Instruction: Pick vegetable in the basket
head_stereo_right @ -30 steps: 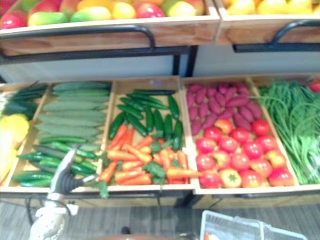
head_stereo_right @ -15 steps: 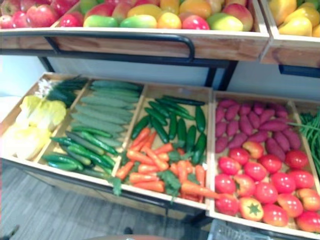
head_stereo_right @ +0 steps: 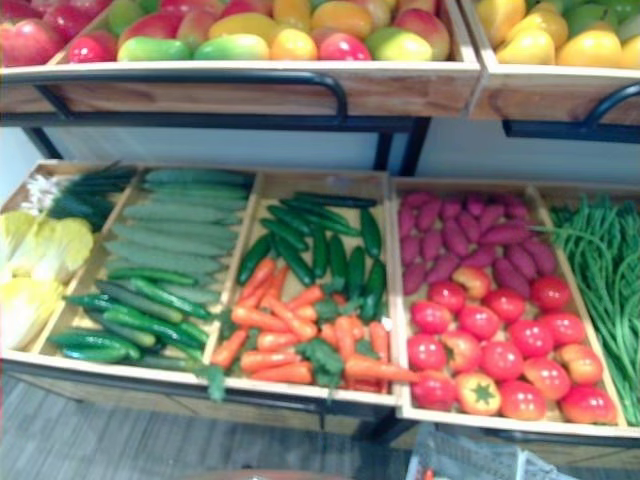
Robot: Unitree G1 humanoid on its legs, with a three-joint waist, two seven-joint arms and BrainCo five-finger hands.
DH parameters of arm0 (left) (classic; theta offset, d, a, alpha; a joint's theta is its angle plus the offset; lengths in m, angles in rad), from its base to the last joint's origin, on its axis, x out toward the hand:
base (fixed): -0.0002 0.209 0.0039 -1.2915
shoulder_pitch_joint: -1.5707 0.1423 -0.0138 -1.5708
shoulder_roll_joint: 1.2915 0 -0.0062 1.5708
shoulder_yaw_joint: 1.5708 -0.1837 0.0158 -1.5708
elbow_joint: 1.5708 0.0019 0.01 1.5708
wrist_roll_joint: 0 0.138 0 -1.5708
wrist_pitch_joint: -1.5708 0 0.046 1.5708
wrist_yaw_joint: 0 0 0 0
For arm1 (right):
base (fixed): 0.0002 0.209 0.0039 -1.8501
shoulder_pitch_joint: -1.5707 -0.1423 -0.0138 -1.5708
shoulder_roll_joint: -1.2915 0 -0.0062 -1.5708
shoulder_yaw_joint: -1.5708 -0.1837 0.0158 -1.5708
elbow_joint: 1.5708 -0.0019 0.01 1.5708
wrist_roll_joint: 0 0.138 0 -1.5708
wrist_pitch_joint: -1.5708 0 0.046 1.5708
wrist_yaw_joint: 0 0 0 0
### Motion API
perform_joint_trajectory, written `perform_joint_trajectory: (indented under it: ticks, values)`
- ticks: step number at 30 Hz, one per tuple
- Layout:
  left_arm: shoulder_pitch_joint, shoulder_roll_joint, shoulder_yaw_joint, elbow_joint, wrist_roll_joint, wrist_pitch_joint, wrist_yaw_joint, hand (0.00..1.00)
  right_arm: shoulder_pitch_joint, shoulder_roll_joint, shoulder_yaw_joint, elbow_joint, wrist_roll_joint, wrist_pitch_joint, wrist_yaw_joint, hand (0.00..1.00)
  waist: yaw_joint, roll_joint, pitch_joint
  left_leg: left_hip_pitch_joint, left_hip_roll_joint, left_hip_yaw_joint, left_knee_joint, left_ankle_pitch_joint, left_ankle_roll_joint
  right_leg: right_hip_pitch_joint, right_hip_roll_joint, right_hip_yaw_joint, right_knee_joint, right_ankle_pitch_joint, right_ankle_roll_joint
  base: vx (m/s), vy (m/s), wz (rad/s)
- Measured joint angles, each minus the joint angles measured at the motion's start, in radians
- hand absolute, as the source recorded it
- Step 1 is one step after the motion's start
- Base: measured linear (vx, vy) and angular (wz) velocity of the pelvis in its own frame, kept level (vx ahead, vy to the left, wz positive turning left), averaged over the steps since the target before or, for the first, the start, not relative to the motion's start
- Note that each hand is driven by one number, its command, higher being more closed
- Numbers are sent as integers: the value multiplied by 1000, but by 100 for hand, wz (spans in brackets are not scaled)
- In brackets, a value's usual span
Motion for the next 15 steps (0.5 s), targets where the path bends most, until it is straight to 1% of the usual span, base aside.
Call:
perform_joint_trajectory:
  ticks: [3,4,8,10,15]
  values:
    - [-24,-7,-52,0,0,-9,22,0,-7,22,9,23,0,-4,-24,100,-1,-2,1,3,5,9,0,-3,-4,-2,5,10,-4,0,0,52,-22,-11]
    - [-25,-7,-67,-2,0,-9,40,0,-13,31,17,28,0,-4,-33,100,-1,-3,3,7,7,20,0,-4,-5,-2,7,15,-6,0,0,46,-20,-15]
    - [-25,-1,-141,-3,-1,-9,82,0,-21,36,83,28,0,-10,-45,100,0,-4,8,26,9,42,0,-11,-13,0,9,41,-7,-1,-1,29,-10,-18]
    - [-24,2,-170,-4,-2,-14,83,0,-21,36,104,28,0,-15,-54,100,1,-5,11,37,11,53,0,-16,-18,3,9,54,-7,-1,-1,0,-3,-16]
    - [-24,14,-224,-4,-1,-14,86,0,-24,37,135,28,0,-17,-61,100,-1,-16,35,72,10,90,6,-35,-13,9,3,87,1,-1,0,-14,12,-19]
